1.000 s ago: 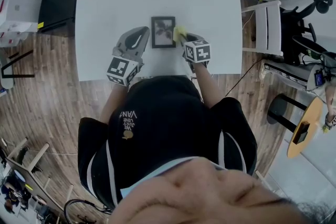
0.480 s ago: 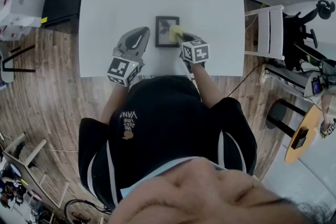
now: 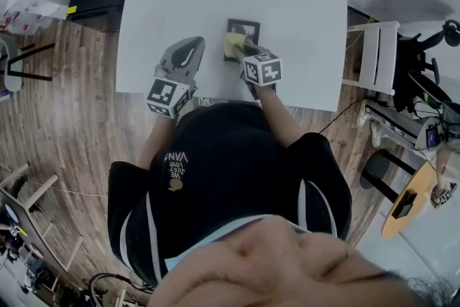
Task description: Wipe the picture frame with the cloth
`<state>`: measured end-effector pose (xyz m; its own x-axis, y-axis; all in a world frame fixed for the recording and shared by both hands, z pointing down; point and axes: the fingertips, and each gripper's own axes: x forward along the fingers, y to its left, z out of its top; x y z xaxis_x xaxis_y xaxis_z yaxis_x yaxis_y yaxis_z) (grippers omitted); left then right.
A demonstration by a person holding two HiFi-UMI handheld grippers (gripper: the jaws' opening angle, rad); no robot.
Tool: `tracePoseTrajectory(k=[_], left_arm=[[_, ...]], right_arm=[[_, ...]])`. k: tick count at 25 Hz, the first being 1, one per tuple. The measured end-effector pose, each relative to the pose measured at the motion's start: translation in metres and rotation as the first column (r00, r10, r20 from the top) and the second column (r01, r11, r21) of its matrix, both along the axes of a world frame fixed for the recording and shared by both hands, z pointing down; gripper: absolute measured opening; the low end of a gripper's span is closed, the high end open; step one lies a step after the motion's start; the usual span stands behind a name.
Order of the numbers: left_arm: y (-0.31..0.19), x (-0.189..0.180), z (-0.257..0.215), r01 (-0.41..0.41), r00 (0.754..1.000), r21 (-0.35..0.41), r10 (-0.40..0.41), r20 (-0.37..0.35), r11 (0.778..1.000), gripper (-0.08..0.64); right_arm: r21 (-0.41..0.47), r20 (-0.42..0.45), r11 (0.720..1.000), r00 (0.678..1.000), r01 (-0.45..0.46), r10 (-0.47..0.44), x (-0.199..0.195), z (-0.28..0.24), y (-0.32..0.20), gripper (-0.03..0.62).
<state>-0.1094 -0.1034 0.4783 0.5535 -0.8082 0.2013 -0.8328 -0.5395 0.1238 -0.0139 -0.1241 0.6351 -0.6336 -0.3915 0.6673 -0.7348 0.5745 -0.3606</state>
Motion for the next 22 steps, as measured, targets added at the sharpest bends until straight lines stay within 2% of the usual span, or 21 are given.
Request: tracePoseTrajectory(k=[10, 22], left_arm=[[0.007, -0.008, 0.001, 0.019, 1.0, -0.004, -0.018, 0.01, 1.0, 0.017], [0.005, 0.002, 0.001, -0.01, 1.0, -0.006, 0.01, 0.007, 1.0, 0.017]], right_arm=[[-0.024, 0.013, 0.998, 0.998, 0.065, -0.065, -0.026, 0.008, 0.015, 0.043], [-0.04, -0.031, 0.998, 0.998, 0.052, -0.053, -0.009, 0.022, 0.019, 0.044]])
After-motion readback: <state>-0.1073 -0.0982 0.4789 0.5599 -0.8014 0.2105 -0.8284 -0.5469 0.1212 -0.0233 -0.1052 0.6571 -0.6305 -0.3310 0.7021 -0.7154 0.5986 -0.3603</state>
